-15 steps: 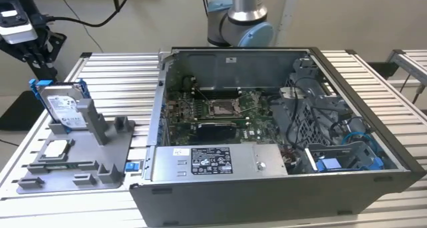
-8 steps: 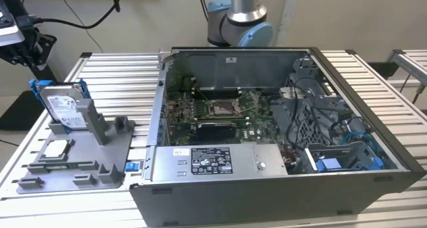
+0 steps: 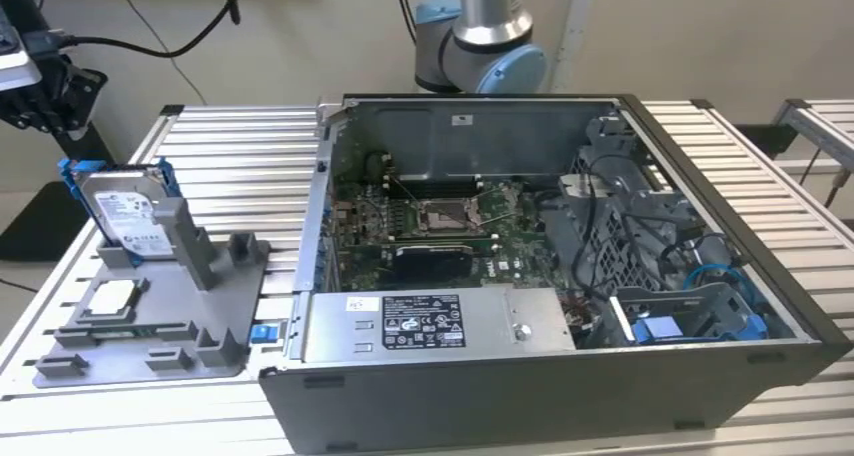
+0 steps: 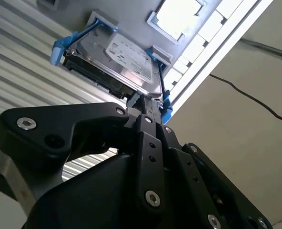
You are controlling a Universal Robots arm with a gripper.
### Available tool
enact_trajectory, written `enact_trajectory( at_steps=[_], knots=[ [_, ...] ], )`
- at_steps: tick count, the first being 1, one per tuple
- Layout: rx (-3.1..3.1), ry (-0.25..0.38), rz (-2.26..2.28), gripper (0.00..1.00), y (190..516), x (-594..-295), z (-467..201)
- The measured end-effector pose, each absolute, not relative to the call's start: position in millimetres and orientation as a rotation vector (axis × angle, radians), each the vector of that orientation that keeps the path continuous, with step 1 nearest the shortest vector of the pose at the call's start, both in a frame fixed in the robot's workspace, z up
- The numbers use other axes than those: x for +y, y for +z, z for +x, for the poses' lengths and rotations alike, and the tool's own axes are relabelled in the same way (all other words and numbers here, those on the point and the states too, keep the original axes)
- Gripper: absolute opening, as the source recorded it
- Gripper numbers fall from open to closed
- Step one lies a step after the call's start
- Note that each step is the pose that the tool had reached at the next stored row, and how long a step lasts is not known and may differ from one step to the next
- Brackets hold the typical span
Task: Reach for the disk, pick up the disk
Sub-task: 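Reach for the disk, then pick up the disk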
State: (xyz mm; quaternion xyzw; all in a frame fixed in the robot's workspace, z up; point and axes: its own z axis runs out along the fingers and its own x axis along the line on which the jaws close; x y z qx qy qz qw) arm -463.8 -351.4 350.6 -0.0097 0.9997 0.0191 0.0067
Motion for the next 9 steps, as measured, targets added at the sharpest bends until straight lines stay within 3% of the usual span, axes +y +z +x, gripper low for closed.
enact_trajectory(
  at_steps=[9],
  knots=[
    [3.127,0.060,-0.030,0.00,350.5,-350.4,-464.7]
  ],
)
